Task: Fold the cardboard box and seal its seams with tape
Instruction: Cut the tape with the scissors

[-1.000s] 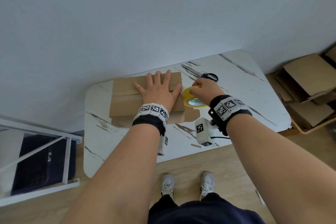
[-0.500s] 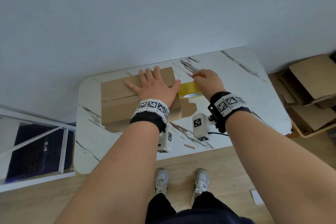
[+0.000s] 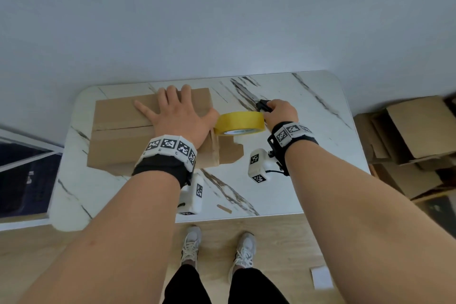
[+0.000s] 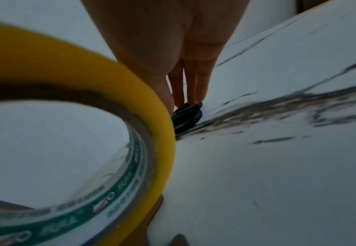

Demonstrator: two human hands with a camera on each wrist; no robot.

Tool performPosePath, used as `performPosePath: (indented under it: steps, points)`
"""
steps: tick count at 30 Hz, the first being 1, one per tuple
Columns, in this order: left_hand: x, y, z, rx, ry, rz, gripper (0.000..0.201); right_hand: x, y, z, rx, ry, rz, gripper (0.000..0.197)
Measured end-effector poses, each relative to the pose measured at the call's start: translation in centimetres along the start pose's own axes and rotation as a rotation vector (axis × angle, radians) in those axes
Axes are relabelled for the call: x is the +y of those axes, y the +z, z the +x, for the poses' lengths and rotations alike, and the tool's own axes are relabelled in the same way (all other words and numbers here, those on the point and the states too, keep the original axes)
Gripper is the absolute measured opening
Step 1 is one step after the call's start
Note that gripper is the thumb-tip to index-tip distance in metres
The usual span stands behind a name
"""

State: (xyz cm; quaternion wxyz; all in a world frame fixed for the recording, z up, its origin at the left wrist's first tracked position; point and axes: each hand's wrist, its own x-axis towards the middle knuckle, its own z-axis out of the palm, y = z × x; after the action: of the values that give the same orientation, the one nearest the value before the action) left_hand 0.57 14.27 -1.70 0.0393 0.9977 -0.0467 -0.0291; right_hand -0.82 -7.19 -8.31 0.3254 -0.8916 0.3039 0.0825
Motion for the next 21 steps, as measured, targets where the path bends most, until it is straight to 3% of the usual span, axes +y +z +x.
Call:
performPosePath:
  steps: [7, 11, 13, 17, 21]
  points:
    - [0.1, 0.1, 0.1, 0.001, -0.008, -0.009, 0.066, -0.2, 0.8, 1.2, -0.072, -0.026, -0.337, 0.023]
    - [0.1, 0.0, 0.1, -0.026, -0.017, -0.008, 0.067, 0.1, 1.0, 0.9, -0.097, 0.017, -0.369, 0.021]
    - [0.2, 0.0, 0.1, -0.025, -0.024, -0.020, 0.066, 0.3, 0.7, 0.6, -0.095, 0.032, -0.325, 0.016]
    - [0.3, -0.1, 0.1, -0.025, -0.048, -0.036, 0.065, 0.7, -0.6, -0.3, 0.020, 0.128, -0.086, 0.030]
    - [0.5, -0.6, -0.1, -0.034, -0.059, -0.043, 0.068, 0.2, -2.4, -2.3, 0.057, 0.129, 0.206, 0.009]
